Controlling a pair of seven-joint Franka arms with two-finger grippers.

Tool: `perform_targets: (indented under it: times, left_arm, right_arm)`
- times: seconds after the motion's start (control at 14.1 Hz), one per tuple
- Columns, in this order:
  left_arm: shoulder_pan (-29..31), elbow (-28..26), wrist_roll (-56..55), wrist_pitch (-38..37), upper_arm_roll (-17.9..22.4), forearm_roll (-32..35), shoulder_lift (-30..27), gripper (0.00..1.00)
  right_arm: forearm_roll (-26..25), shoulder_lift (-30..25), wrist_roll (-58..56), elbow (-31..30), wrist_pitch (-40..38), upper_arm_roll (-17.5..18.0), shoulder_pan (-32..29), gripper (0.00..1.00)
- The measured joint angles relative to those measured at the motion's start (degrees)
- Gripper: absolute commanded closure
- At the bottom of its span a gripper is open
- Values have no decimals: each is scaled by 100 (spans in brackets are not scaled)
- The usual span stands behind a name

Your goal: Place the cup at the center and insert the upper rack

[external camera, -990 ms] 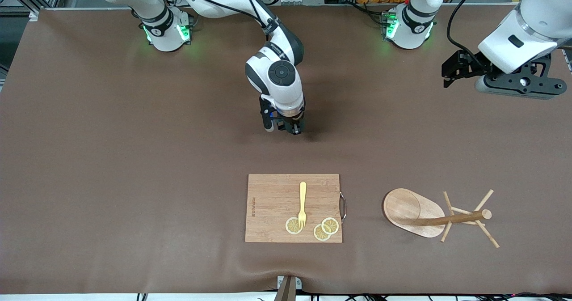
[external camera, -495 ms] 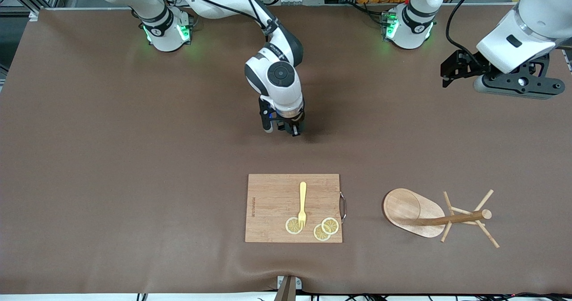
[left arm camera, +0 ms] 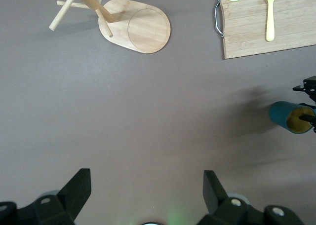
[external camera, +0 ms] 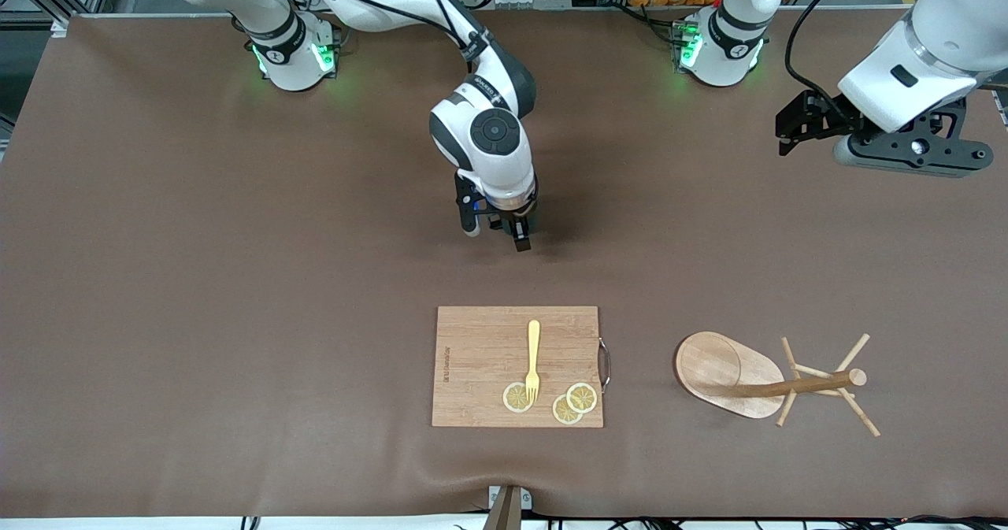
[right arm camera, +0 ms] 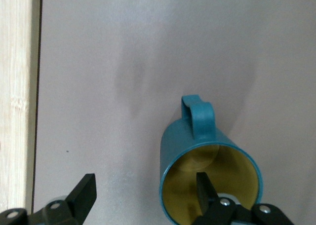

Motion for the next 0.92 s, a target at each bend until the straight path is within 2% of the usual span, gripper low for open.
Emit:
perform_targets:
  times: [0.5, 0.92]
  left_arm:
    - [-15, 0, -19, 0, -3, 0, 0, 0]
    - [-262, -1, -740, 0, -265, -2, 19, 0]
  right_arm:
    - [0, -246, -466, 501, -1193, -42, -341, 0]
    - [25, -1056, -2175, 536, -2432, -63, -1382, 0]
